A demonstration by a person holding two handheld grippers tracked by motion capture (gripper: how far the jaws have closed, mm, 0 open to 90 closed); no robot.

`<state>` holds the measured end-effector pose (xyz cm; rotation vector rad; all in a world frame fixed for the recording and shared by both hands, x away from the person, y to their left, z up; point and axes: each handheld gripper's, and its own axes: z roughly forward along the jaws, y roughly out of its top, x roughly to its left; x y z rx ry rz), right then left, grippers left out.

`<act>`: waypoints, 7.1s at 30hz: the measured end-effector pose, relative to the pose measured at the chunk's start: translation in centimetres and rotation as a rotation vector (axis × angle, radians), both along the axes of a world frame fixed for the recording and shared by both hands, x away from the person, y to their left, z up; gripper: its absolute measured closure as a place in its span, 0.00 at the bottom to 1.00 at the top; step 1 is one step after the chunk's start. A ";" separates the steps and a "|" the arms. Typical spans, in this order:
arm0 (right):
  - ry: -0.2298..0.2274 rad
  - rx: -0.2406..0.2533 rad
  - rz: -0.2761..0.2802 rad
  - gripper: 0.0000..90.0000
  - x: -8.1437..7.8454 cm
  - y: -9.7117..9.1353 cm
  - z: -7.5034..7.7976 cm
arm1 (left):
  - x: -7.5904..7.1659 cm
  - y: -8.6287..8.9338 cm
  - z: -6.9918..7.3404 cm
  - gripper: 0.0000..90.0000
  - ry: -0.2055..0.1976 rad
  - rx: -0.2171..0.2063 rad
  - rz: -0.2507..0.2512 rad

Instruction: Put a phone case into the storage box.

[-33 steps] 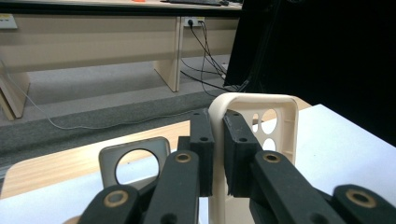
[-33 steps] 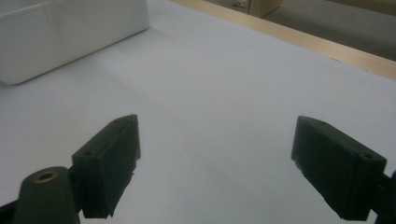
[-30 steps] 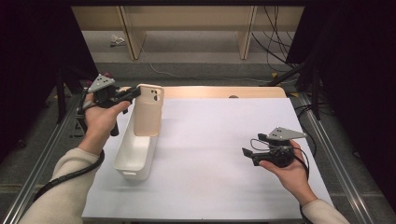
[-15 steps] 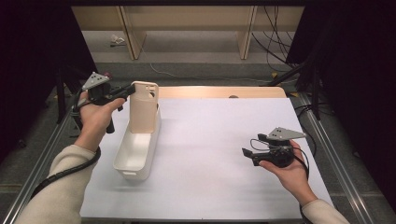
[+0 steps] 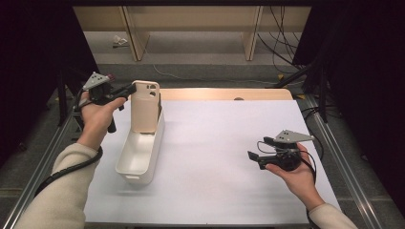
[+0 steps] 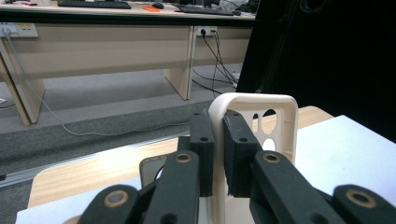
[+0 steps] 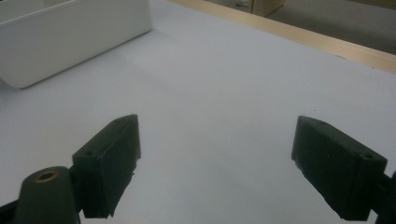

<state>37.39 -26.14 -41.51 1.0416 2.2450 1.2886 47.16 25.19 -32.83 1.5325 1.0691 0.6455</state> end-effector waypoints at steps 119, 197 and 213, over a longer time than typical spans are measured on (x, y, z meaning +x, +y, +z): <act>0.002 0.012 0.009 0.19 0.1 -0.2 0.1 | 4.5 1.0 -8.4 0.92 0.112 0.019 0.054; 0.019 0.019 0.007 0.18 0.2 -0.2 0.0 | -6.6 -3.0 -5.4 0.11 0.087 0.123 -0.145; 0.020 0.020 0.006 0.18 0.2 -0.4 0.0 | -9.2 -4.2 -6.6 0.11 0.088 0.127 -0.194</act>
